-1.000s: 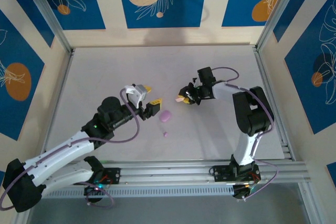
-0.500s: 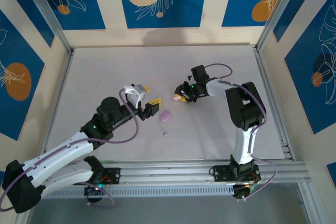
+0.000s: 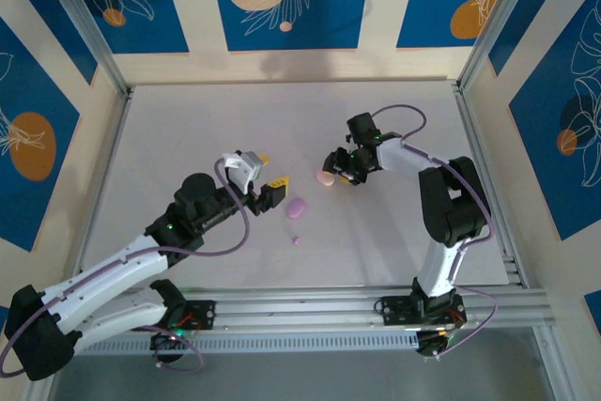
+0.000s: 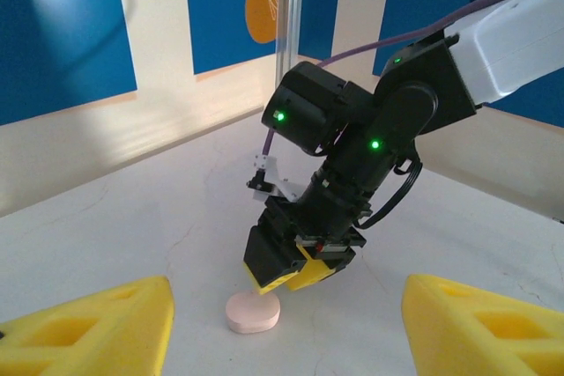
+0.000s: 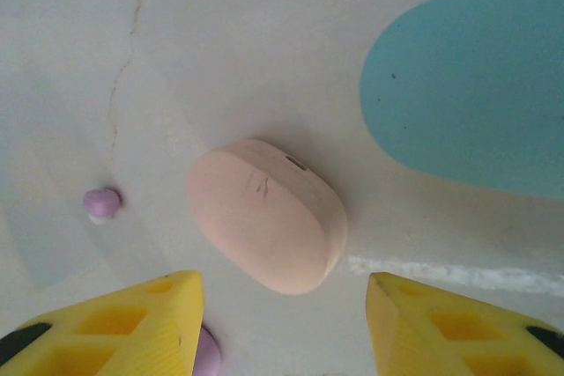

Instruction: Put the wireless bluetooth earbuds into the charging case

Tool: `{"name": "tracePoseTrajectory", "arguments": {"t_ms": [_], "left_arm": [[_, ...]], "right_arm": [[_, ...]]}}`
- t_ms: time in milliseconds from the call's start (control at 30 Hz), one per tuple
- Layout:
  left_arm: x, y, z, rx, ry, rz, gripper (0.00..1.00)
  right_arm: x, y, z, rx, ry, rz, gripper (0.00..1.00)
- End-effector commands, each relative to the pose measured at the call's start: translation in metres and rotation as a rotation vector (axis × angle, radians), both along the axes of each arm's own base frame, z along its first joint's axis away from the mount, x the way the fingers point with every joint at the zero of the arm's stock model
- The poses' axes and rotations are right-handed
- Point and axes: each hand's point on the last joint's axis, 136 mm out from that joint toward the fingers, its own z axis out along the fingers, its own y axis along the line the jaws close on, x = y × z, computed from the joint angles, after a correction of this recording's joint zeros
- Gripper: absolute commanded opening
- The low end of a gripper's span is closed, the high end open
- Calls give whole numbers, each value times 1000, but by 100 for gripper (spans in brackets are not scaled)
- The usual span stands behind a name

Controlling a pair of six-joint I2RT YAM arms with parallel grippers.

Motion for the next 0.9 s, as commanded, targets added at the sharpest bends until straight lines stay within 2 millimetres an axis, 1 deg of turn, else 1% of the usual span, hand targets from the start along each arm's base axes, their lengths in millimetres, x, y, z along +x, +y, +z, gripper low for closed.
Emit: {"name": "tracePoseTrajectory", "arguments": {"t_ms": [0, 67, 133, 233, 367, 400, 433, 467, 700, 867], "left_arm": [[5, 5, 12, -18, -17, 47, 68], [9, 13, 11, -17, -13, 101, 68], [14, 23, 11, -23, -19, 159, 68], [17, 38, 13, -39, -28, 234, 68], [15, 50, 16, -44, -37, 273, 68], [14, 52, 17, -48, -40, 278, 68], [13, 54, 18, -50, -43, 283, 68], [13, 55, 17, -50, -44, 288, 68], [12, 56, 16, -53, -35, 283, 68], [11, 59, 17, -53, -35, 292, 68]], "right_arm": [[-10, 2, 28, -18, -32, 35, 53], [-22, 15, 34, 19, -16, 52, 53], [-36, 32, 37, 35, 4, 80, 53], [-59, 53, 34, 26, 43, 122, 53], [-79, 65, 26, -7, 78, 140, 56], [-82, 67, 24, -15, 86, 146, 60], [-84, 69, 21, -19, 94, 153, 63], [-86, 72, 19, -23, 102, 164, 64], [-88, 84, 2, -85, 154, 209, 65], [-87, 97, -5, -100, 165, 247, 65]]}}
